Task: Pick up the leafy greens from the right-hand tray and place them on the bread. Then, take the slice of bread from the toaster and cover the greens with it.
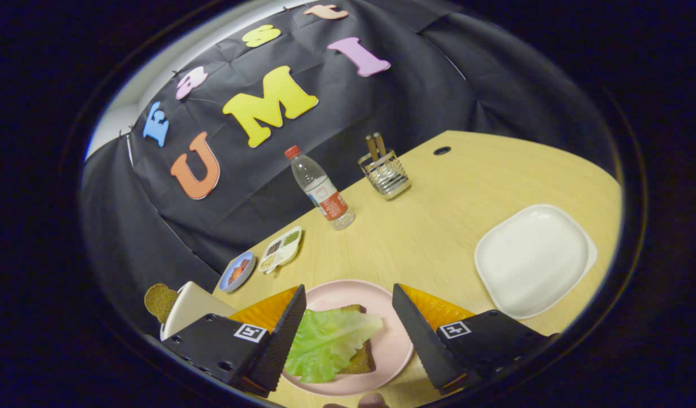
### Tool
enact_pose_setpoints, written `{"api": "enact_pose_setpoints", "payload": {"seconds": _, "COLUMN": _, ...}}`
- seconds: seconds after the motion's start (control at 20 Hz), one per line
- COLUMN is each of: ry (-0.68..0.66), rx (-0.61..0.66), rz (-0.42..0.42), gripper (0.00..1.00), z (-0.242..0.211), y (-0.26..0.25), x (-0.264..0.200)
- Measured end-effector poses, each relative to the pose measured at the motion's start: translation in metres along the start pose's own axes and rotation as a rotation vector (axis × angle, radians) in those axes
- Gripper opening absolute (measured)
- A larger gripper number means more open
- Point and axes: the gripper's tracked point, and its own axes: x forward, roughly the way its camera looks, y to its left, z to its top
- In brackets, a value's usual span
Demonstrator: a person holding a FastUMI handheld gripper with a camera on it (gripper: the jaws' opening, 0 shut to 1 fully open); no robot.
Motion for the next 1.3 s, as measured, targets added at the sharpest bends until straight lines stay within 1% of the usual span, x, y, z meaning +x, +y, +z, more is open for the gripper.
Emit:
{"api": "enact_pose_setpoints", "payload": {"seconds": 0.15, "ry": -0.107, "rx": -0.078, "rz": -0.036, "gripper": 0.95, "z": 0.022, "y": 0.006, "x": -0.025}}
{"api": "enact_pose_setpoints", "payload": {"seconds": 0.3, "ry": -0.194, "rx": -0.185, "rz": -0.099, "gripper": 0.95, "z": 0.039, "y": 0.015, "x": -0.050}}
{"api": "enact_pose_setpoints", "payload": {"seconds": 0.4, "ry": -0.258, "rx": -0.241, "rz": -0.121, "gripper": 0.96, "z": 0.048, "y": 0.031, "x": -0.067}}
{"api": "enact_pose_setpoints", "payload": {"seconds": 0.65, "ry": -0.341, "rx": -0.305, "rz": -0.071, "gripper": 0.95, "z": 0.042, "y": 0.104, "x": -0.100}}
{"api": "enact_pose_setpoints", "payload": {"seconds": 0.8, "ry": -0.363, "rx": -0.339, "rz": -0.021, "gripper": 0.95, "z": 0.030, "y": 0.150, "x": -0.113}}
{"api": "enact_pose_setpoints", "payload": {"seconds": 0.9, "ry": -0.377, "rx": -0.357, "rz": 0.029, "gripper": 0.96, "z": 0.020, "y": 0.188, "x": -0.119}}
{"api": "enact_pose_setpoints", "payload": {"seconds": 1.0, "ry": -0.378, "rx": -0.377, "rz": 0.086, "gripper": 0.96, "z": 0.006, "y": 0.226, "x": -0.120}}
{"api": "enact_pose_setpoints", "payload": {"seconds": 1.15, "ry": -0.352, "rx": -0.391, "rz": 0.136, "gripper": 0.96, "z": -0.022, "y": 0.266, "x": -0.112}}
{"api": "enact_pose_setpoints", "payload": {"seconds": 1.3, "ry": -0.297, "rx": -0.391, "rz": 0.130, "gripper": 0.96, "z": -0.049, "y": 0.288, "x": -0.096}}
